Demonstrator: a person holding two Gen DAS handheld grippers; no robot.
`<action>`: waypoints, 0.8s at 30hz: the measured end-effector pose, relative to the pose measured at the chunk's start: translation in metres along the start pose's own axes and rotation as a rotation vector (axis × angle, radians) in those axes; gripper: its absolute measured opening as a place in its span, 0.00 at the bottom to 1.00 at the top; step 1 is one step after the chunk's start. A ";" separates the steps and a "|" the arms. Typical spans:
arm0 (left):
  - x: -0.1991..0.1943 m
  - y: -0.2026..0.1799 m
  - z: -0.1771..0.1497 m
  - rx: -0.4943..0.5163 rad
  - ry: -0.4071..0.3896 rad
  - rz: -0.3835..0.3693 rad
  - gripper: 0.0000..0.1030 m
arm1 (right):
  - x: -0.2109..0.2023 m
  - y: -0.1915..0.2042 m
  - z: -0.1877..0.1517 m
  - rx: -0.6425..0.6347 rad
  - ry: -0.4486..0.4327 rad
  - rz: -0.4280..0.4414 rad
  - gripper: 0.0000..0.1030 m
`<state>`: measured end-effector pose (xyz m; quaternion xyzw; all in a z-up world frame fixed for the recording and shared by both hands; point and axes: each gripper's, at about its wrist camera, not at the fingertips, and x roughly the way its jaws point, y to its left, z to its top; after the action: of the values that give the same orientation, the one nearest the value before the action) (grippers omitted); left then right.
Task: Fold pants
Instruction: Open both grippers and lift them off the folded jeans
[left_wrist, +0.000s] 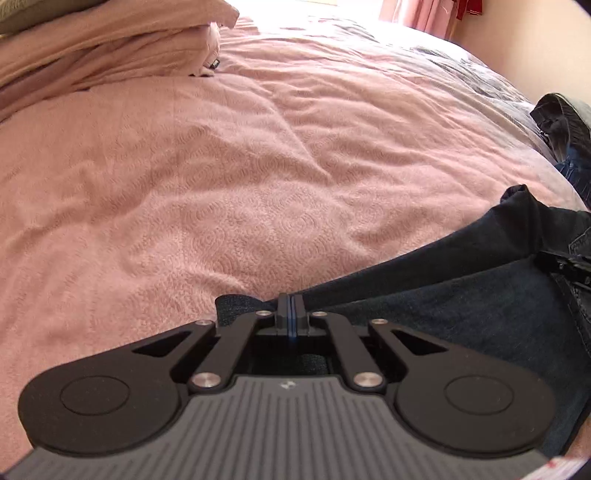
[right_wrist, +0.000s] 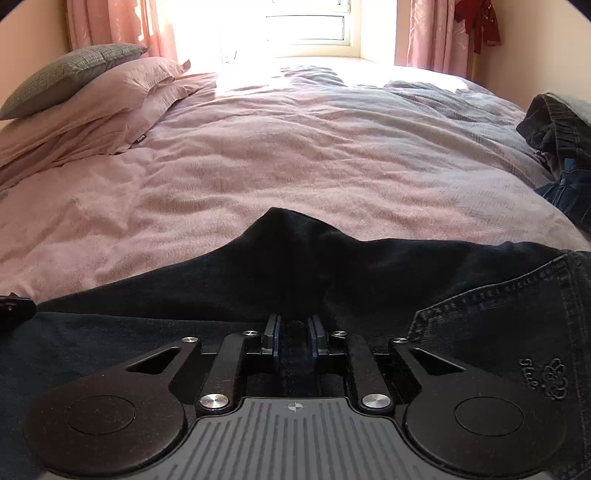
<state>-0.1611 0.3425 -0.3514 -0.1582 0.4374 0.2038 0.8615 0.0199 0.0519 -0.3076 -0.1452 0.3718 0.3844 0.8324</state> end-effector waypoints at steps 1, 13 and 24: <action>-0.010 -0.001 -0.002 -0.001 -0.004 0.001 0.03 | -0.013 0.000 0.000 0.005 -0.010 -0.001 0.09; -0.095 -0.043 -0.108 0.111 0.127 0.030 0.09 | -0.092 0.021 -0.086 -0.149 0.154 0.058 0.09; -0.120 -0.054 -0.080 -0.040 0.167 0.097 0.10 | -0.101 0.011 -0.053 -0.065 0.220 0.120 0.11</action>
<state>-0.2537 0.2346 -0.2935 -0.1706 0.5104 0.2400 0.8079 -0.0582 -0.0227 -0.2689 -0.1909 0.4562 0.4271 0.7569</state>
